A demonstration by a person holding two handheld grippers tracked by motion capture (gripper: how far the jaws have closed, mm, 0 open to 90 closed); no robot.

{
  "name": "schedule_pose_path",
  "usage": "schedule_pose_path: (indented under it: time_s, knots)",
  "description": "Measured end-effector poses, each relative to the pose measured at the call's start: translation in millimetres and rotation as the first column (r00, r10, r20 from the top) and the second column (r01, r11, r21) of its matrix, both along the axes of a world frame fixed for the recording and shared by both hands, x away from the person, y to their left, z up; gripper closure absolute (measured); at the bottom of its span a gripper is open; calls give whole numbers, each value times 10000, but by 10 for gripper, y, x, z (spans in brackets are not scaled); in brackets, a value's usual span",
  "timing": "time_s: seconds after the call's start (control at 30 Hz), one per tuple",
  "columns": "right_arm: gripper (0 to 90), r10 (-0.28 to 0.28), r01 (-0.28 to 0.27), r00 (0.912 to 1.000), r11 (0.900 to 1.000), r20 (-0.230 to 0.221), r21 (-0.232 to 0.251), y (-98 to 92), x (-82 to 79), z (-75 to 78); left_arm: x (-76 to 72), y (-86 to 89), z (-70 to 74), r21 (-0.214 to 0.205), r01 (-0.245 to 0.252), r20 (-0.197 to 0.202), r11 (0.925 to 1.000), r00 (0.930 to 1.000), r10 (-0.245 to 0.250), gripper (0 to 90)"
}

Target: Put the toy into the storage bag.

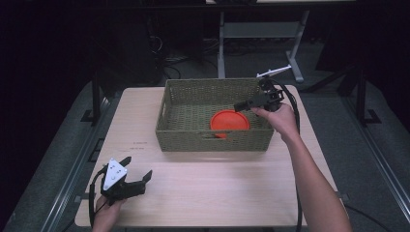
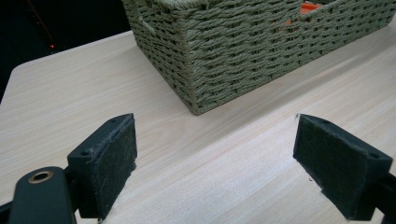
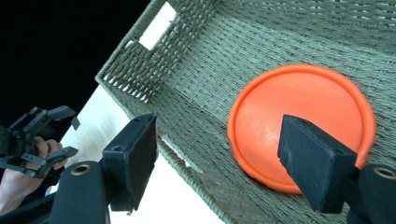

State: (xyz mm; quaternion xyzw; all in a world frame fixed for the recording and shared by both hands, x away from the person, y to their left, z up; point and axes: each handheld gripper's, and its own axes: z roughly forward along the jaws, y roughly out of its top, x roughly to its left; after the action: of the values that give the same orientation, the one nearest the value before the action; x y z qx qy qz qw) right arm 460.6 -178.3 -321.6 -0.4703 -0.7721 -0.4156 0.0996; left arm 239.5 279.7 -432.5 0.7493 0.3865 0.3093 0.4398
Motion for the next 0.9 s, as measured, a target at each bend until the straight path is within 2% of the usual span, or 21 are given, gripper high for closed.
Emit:
schedule_pose_path:
  time_s: [0.2,0.3,0.4,0.8,0.9]
  knots:
    - [267,265,-272,9992,9993,283,258,-31,-145,5,-4,2,3,72,64,-48,10000,10000,-64,127]
    - [258,440,-452,9985,9983,325,355,-55,-234,-36,5,8,-1,-22,-8,-44,10000,10000,8,127]
    - [250,467,-478,9985,9981,301,379,-71,-274,-51,1,6,0,-41,12,-22,10000,10000,-12,127]
    - [235,701,-739,9951,9958,691,543,-202,-613,-55,-10,-2,10,-44,25,-49,10000,10000,-26,127]
    - [233,739,-785,9942,9952,782,578,-219,-648,-52,-9,-3,11,-42,42,-54,10000,10000,-43,127]
